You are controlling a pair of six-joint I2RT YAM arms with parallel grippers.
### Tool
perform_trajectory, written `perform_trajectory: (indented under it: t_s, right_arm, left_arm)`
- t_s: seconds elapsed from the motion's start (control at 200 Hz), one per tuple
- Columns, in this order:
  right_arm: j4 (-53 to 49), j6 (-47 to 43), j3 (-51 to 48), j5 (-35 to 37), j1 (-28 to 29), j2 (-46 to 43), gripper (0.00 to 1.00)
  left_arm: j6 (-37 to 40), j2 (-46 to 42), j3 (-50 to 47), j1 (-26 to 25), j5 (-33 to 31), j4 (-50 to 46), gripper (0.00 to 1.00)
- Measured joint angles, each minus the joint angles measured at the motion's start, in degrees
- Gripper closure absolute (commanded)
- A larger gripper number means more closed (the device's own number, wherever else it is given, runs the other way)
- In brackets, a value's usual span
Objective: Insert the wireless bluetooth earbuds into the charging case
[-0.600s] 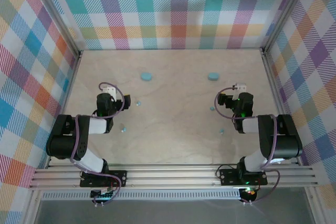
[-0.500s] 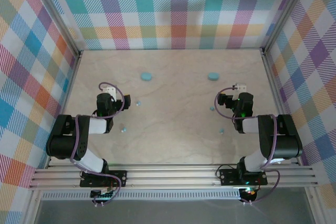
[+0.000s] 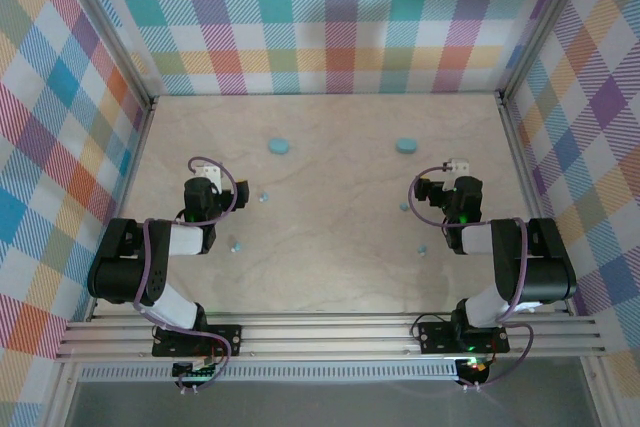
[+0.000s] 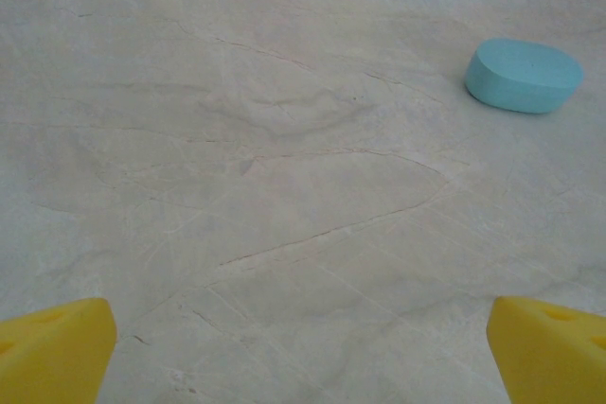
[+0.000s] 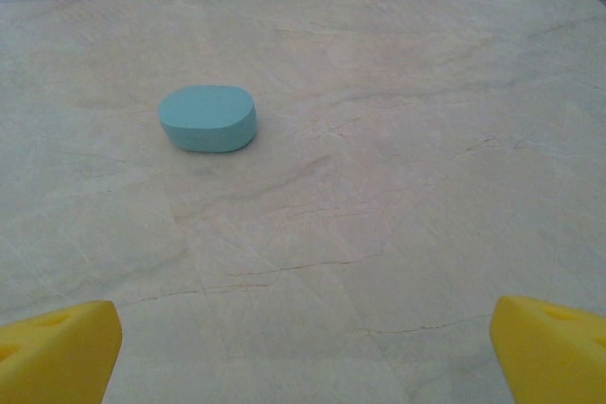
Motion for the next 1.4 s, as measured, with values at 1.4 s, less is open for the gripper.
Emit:
perform_trajectory:
  t_s: [1.4]
  right_arm:
    - [-24.46, 1.99, 11.78, -1.97, 0.00, -11.23, 0.06]
  left_arm:
    - [-1.88, -4.48, 7.23, 0.00, -2.62, -14.32, 0.00]
